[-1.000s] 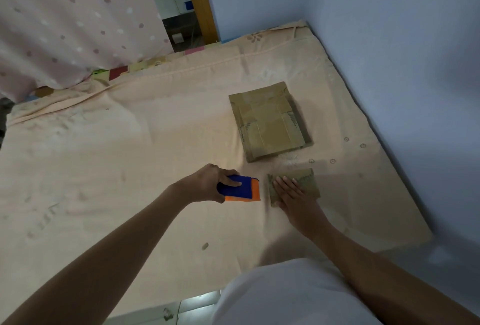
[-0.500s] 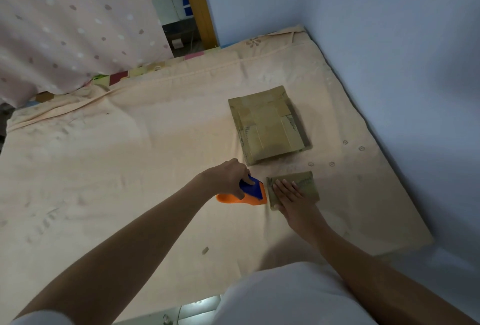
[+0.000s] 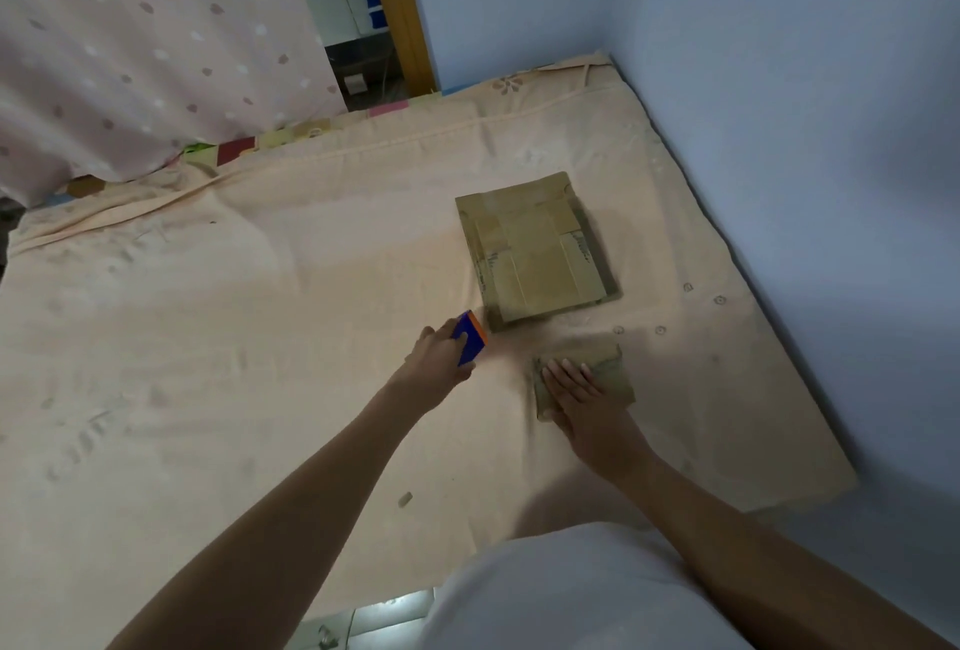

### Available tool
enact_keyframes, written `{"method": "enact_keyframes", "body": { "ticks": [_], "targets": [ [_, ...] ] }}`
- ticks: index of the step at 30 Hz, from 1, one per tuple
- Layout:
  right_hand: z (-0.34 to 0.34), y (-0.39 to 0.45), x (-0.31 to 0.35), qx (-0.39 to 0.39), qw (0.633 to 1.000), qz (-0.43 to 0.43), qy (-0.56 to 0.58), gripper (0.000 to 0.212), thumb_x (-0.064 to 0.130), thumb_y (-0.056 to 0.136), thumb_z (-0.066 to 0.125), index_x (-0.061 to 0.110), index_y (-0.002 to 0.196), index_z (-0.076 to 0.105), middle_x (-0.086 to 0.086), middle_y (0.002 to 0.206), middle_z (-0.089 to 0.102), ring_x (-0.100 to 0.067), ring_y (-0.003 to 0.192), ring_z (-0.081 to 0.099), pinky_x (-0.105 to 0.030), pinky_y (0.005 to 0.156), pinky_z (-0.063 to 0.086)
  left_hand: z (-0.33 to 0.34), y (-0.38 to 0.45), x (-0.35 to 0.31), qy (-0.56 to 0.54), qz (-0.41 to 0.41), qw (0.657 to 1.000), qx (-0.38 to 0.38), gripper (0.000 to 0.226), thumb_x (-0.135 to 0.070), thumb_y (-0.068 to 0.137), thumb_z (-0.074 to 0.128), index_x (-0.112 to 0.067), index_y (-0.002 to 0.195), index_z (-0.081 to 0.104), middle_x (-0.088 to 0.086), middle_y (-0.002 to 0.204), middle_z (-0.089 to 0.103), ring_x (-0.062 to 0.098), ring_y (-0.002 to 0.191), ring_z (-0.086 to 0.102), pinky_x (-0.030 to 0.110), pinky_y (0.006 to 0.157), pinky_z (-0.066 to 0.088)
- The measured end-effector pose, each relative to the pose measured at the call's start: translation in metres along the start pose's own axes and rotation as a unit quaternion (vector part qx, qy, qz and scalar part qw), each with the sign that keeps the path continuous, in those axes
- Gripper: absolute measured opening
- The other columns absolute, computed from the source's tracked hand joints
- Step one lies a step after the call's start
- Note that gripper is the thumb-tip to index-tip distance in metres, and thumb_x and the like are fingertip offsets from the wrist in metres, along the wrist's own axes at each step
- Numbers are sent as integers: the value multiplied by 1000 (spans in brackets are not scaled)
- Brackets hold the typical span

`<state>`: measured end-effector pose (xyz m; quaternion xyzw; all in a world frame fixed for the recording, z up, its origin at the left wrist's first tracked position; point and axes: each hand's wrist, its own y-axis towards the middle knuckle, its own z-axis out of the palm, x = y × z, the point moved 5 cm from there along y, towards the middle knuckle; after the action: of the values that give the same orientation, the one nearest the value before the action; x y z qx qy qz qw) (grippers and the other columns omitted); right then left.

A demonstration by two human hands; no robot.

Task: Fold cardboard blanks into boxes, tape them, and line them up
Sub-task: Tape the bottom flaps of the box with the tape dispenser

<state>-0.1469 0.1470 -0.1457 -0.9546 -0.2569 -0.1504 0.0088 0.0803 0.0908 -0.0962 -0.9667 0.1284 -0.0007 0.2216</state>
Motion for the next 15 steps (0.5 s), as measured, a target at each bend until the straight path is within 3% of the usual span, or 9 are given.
{"method": "enact_keyframes", "body": {
  "ticks": [3, 5, 7, 9, 10, 12, 15],
  "targets": [
    [-4, 1, 1, 10, 1000, 1, -6, 67, 41, 109, 11, 0, 139, 55, -12, 146, 54, -28, 137, 49, -35, 121, 12, 34, -14, -12, 2, -30, 1000, 7, 53, -3, 92, 55, -5, 143, 41, 15, 160, 19, 33, 126, 42, 39, 97, 45],
    [-5, 2, 1, 12, 1000, 0, 0, 65, 41, 109, 15, 0, 139, 56, -13, 145, 54, -28, 137, 49, -36, 121, 14, 49, -25, -28, -31, -20, 999, -17, 58, 2, 91, 53, 0, 146, 38, 18, 161, 19, 37, 147, 23, 37, 111, 35],
    [-6, 2, 0, 9, 1000, 0, 9, 62, 40, 109, 19, -1, 137, 57, -13, 144, 55, -30, 135, 50, -36, 121, 15, 61, -41, -45, -95, 4, 995, -14, 55, -18, 100, 49, -9, 152, 34, 9, 162, 23, 25, 152, 11, 35, 120, 24],
    [-6, 2, -1, 13, 1000, 4, 18, 63, 40, 109, 20, -1, 135, 58, -14, 142, 57, -30, 133, 52, -36, 121, 16, 62, -51, -60, -158, 16, 986, -54, 60, -55, 100, 40, -29, 153, 32, -6, 157, 30, 15, 147, 23, 31, 118, 22],
    [-6, 3, -1, 17, 1000, 7, 21, 64, 41, 109, 19, -1, 135, 59, -14, 141, 58, -30, 132, 53, -36, 121, 16, 64, -52, -64, -174, 18, 982, -70, 63, -63, 97, 37, -32, 152, 32, -8, 157, 31, 15, 146, 25, 31, 118, 21],
    [-5, 4, -1, 28, 999, 13, 24, 66, 43, 109, 17, -1, 135, 59, -14, 141, 58, -30, 132, 53, -35, 121, 14, 67, -49, -73, -184, 44, 979, -79, 57, -50, 101, 39, -25, 152, 33, -1, 159, 29, 20, 149, 24, 37, 121, 25],
    [-4, 4, -2, 45, 999, 13, 20, 70, 46, 109, 13, 0, 136, 58, -14, 142, 57, -30, 132, 53, -32, 122, 9, 81, -40, -75, -165, 22, 985, -39, 47, -3, 99, 45, -5, 146, 42, 13, 163, 18, 25, 153, 5, 37, 116, 30]
  ]
}}
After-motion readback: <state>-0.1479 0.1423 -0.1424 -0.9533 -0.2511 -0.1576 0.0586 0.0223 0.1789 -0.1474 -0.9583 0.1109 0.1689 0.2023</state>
